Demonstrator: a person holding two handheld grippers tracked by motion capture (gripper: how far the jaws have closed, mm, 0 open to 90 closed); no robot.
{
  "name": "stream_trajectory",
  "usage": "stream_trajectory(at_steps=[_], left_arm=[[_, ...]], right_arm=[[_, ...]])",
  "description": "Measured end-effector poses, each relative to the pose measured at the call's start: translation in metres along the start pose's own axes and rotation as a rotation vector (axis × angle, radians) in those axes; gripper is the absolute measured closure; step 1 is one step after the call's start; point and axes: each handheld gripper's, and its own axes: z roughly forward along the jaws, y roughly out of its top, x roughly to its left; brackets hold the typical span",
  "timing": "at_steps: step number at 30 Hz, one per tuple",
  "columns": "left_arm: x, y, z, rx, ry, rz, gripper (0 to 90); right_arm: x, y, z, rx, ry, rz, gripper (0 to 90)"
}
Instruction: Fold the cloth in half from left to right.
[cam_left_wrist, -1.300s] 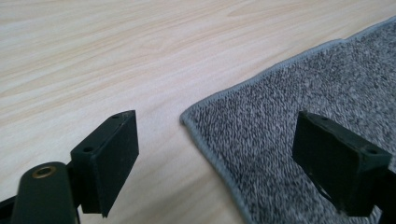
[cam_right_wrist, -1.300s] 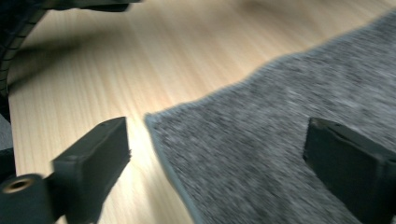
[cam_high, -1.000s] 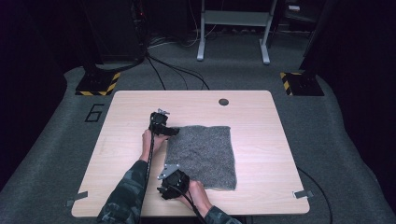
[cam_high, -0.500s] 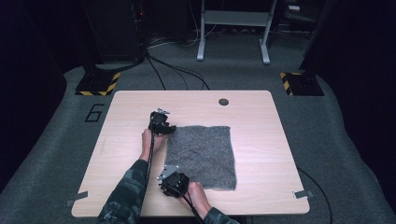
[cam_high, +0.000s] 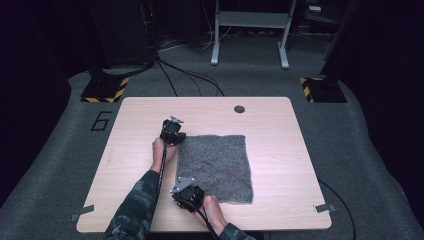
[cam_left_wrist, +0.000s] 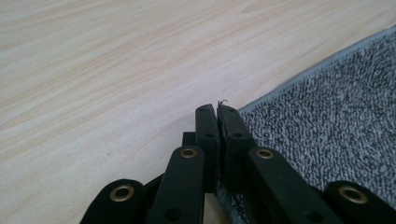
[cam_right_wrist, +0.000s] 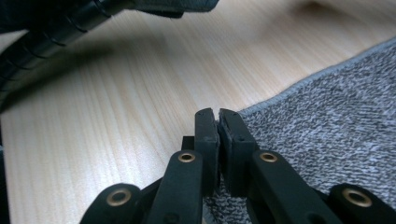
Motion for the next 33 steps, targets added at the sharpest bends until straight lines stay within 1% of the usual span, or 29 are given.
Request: stream_trajectory(at_steps=[2,3,4,5,6,7,8,10,11,12,14,15,17,18,19,21,24,25,26,27,28,29,33], left_arm=[[0.001,0.002,-0.003,-0.004,0.004,-0.008,87.7],[0.002,0.003,-0.004,-0.008,-0.001,-0.008,87.8],[0.002,0.004,-0.006,-0.013,0.004,-0.012,87.8],[0.003,0.006,-0.008,-0.01,0.004,-0.011,87.8],[0.004,0.007,-0.01,-0.018,0.003,-0.017,87.8],[0.005,0.009,-0.013,-0.015,0.004,-0.008,87.8],[0.006,0.011,-0.015,-0.018,0.003,-0.009,87.8],[0.007,0.014,-0.02,-0.021,0.008,-0.007,87.7],[0.008,0.015,-0.021,-0.021,0.011,0.0,87.7],[0.008,0.017,-0.023,-0.021,0.013,-0.003,87.8],[0.01,0.02,-0.027,-0.016,0.016,0.009,87.7],[0.01,0.022,-0.029,-0.023,0.018,0.006,87.7],[0.011,0.026,-0.033,-0.025,0.026,0.012,87.7],[0.01,0.028,-0.035,-0.027,0.033,0.018,87.8],[0.01,0.03,-0.037,-0.027,0.036,0.028,87.8],[0.009,0.034,-0.041,-0.023,0.036,0.034,87.8],[0.009,0.04,-0.045,-0.028,0.046,0.037,87.8],[0.009,0.042,-0.047,-0.027,0.05,0.047,87.8],[0.008,0.044,-0.048,-0.023,0.054,0.052,87.8],[0.008,0.045,-0.05,-0.026,0.054,0.055,87.8],[0.007,0.047,-0.051,-0.03,0.058,0.056,87.8],[0.008,0.049,-0.053,-0.022,0.057,0.063,87.8],[0.009,0.055,-0.059,-0.018,0.086,0.075,87.6]], right_arm=[[0.0,0.001,-0.003,-0.018,-0.001,-0.01,86.6],[0.0,0.002,-0.005,-0.03,-0.007,-0.003,86.6],[0.0,0.003,-0.006,-0.049,-0.012,0.001,86.6],[-0.001,0.003,-0.008,-0.055,-0.007,-0.004,86.7],[-0.001,0.005,-0.01,-0.064,-0.007,0.001,86.7],[-0.001,0.006,-0.012,-0.072,-0.01,0.007,86.7],[-0.002,0.007,-0.014,-0.089,-0.011,0.006,86.7],[-0.002,0.011,-0.019,-0.093,-0.002,0.003,86.7],[-0.002,0.012,-0.02,-0.105,-0.005,0.006,86.8],[-0.002,0.013,-0.022,-0.114,-0.006,0.011,86.8],[-0.003,0.016,-0.025,-0.138,-0.008,0.015,86.8],[-0.003,0.018,-0.028,-0.144,-0.006,0.016,86.9],[-0.003,0.02,-0.032,-0.164,-0.009,0.007,86.9],[-0.002,0.022,-0.034,-0.171,-0.011,0.016,87.0],[-0.003,0.023,-0.036,-0.181,-0.013,0.006,87.0],[-0.002,0.025,-0.041,-0.195,-0.015,0.018,87.0],[-0.003,0.027,-0.045,-0.209,-0.021,0.012,87.0],[-0.004,0.028,-0.047,-0.211,-0.02,0.011,87.0],[-0.004,0.029,-0.047,-0.218,-0.021,0.021,87.0],[-0.005,0.03,-0.049,-0.221,-0.018,0.012,87.0],[-0.004,0.03,-0.05,-0.231,-0.021,0.02,87.0],[-0.005,0.031,-0.051,-0.231,-0.02,0.014,87.0],[-0.004,0.037,-0.055,-0.253,-0.019,0.015,87.0]])
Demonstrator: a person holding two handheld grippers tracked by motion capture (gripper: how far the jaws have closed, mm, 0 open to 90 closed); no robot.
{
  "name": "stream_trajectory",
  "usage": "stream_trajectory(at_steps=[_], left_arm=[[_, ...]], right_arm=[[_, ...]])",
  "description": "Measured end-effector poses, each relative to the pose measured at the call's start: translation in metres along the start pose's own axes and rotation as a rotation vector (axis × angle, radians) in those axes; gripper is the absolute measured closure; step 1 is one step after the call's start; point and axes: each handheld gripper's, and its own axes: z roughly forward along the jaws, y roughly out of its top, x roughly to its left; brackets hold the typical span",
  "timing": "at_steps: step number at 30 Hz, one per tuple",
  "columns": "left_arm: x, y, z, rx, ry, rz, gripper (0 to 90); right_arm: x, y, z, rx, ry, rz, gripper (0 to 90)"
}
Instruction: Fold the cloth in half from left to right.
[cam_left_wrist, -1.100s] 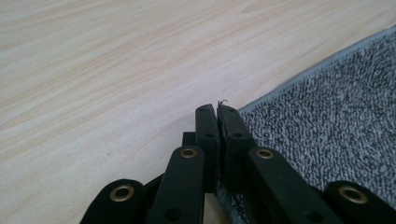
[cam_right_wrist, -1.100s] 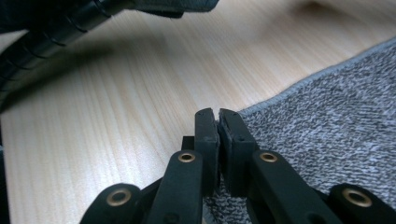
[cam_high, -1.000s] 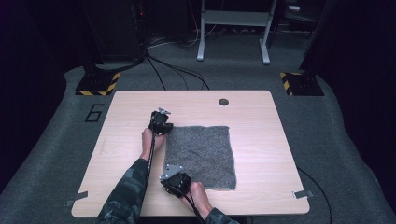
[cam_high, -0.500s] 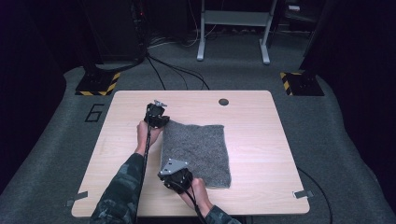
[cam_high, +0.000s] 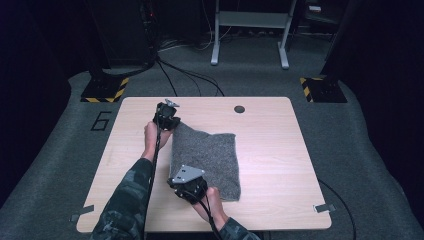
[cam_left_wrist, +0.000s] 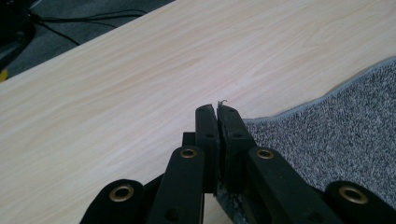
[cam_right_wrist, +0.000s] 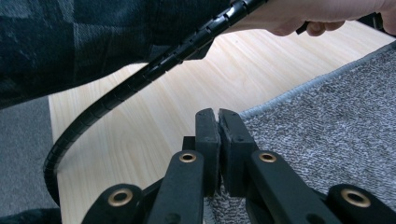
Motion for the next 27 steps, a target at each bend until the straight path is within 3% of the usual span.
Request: stream_trajectory(at_steps=[7,10,14,27], left_arm=[[0.004,0.01,-0.012,0.012,0.025,0.012,87.5],[0.004,0.014,-0.016,0.023,0.056,0.044,87.5],[0.005,0.017,-0.018,0.03,0.052,0.035,87.4],[-0.022,0.033,-0.008,0.031,0.023,0.08,87.5]], right_arm=[[0.005,0.012,-0.004,-0.05,0.002,0.004,87.0],[0.007,0.015,-0.005,-0.064,0.007,0.006,87.0],[0.007,0.014,-0.007,-0.073,0.004,0.008,87.0],[-0.002,-0.011,-0.031,-0.086,-0.045,0.051,86.8]])
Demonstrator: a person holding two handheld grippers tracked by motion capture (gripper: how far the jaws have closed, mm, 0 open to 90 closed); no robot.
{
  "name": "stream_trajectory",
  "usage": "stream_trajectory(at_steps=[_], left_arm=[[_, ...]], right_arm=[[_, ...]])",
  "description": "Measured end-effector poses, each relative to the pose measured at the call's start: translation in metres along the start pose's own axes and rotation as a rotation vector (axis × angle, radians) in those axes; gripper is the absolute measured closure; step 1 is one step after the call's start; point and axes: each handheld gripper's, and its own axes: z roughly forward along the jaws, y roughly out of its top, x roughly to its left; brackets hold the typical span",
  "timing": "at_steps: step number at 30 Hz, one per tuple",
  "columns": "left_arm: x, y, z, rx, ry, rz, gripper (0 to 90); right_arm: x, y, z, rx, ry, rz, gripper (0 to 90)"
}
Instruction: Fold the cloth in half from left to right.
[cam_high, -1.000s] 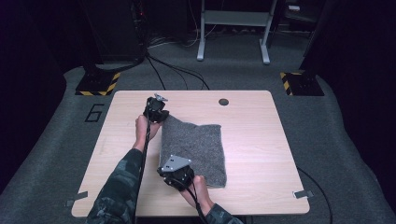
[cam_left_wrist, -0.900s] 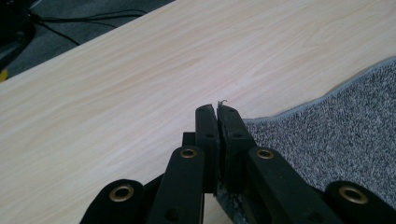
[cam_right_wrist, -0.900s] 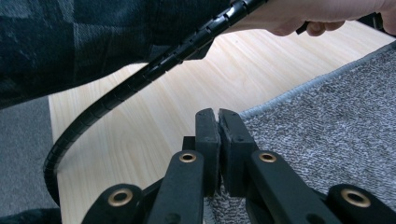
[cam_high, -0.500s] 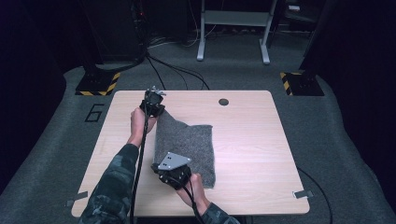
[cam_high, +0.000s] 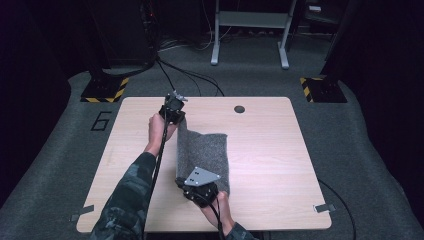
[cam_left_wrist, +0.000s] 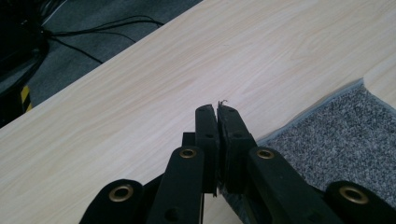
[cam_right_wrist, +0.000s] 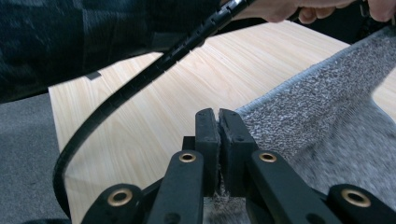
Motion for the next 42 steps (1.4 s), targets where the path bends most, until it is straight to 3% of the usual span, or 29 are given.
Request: stream_trajectory(at_steps=[9,22,41,42], left_arm=[[-0.022,0.009,0.015,0.01,-0.027,0.037,87.4],[-0.052,0.022,0.037,0.021,-0.056,0.068,87.4],[-0.091,0.036,0.071,0.054,-0.087,0.104,87.3],[-0.092,0.037,0.073,0.056,-0.088,0.105,87.3]], right_arm=[[-0.009,-0.019,-0.013,0.006,-0.032,0.033,86.7],[-0.024,-0.051,-0.027,0.055,-0.082,0.091,86.5],[-0.043,-0.08,-0.042,0.097,-0.134,0.143,86.2],[-0.043,-0.081,-0.043,0.099,-0.145,0.162,86.1]])
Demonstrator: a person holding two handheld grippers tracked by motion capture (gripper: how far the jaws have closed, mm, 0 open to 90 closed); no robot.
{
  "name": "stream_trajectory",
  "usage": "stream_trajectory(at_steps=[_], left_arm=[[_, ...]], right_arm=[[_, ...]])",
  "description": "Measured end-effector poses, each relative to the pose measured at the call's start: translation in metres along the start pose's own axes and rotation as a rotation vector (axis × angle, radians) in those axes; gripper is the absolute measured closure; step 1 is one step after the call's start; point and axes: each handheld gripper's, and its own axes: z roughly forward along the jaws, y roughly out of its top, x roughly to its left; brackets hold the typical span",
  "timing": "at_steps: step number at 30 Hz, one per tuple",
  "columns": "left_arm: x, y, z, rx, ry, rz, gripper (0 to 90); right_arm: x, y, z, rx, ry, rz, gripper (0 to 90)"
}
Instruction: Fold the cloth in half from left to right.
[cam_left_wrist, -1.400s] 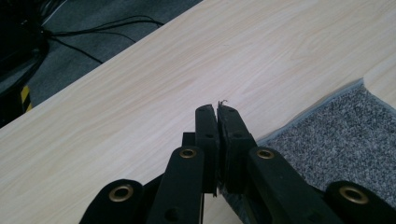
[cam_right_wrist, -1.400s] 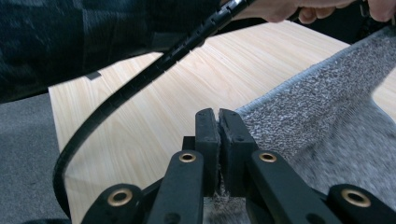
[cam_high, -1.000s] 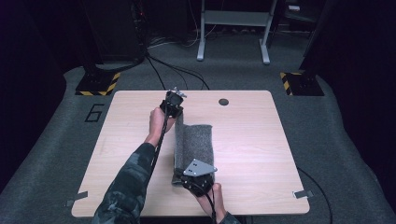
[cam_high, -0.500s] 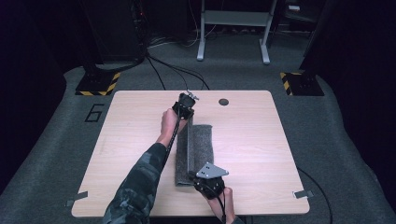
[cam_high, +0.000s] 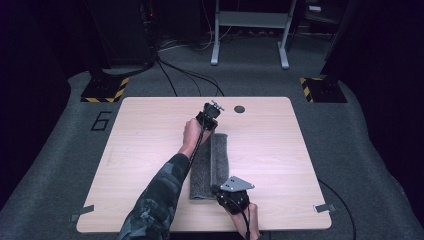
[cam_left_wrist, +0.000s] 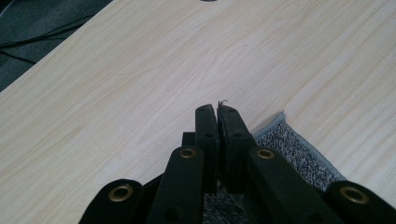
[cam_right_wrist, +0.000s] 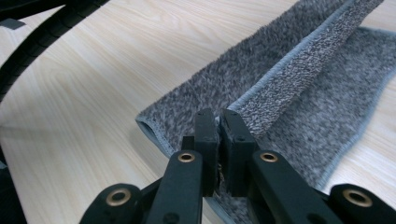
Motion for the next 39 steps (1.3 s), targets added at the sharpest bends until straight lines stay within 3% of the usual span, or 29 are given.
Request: stream_trajectory(at_steps=[9,10,12,15,18,23,29,39], left_arm=[[-0.007,0.005,0.009,-0.002,-0.028,-0.009,86.0],[-0.007,0.005,0.01,-0.008,-0.032,-0.015,81.0],[-0.006,0.005,0.009,-0.009,-0.052,-0.048,62.5],[-0.002,0.004,0.002,-0.03,-0.064,-0.08,38.9],[0.003,0.003,-0.006,-0.054,-0.075,-0.092,29.7],[0.013,-0.01,-0.022,-0.077,-0.077,-0.115,24.1],[0.022,-0.032,-0.034,-0.082,-0.076,-0.126,19.0],[0.027,-0.065,-0.05,-0.096,-0.077,-0.143,13.0]], right_arm=[[-0.008,-0.004,-0.009,0.002,-0.015,0.003,86.0],[-0.008,-0.005,-0.009,0.0,-0.022,0.008,85.9],[-0.009,-0.008,-0.012,0.017,-0.018,0.016,85.4],[-0.009,-0.013,-0.015,0.04,-0.036,0.023,76.0],[-0.011,-0.019,-0.022,0.058,-0.072,0.026,62.8],[-0.024,-0.023,-0.035,0.054,-0.075,0.064,46.7],[-0.042,-0.016,-0.034,0.027,-0.084,0.067,26.5],[-0.075,0.004,-0.011,0.054,-0.076,0.074,11.7]])
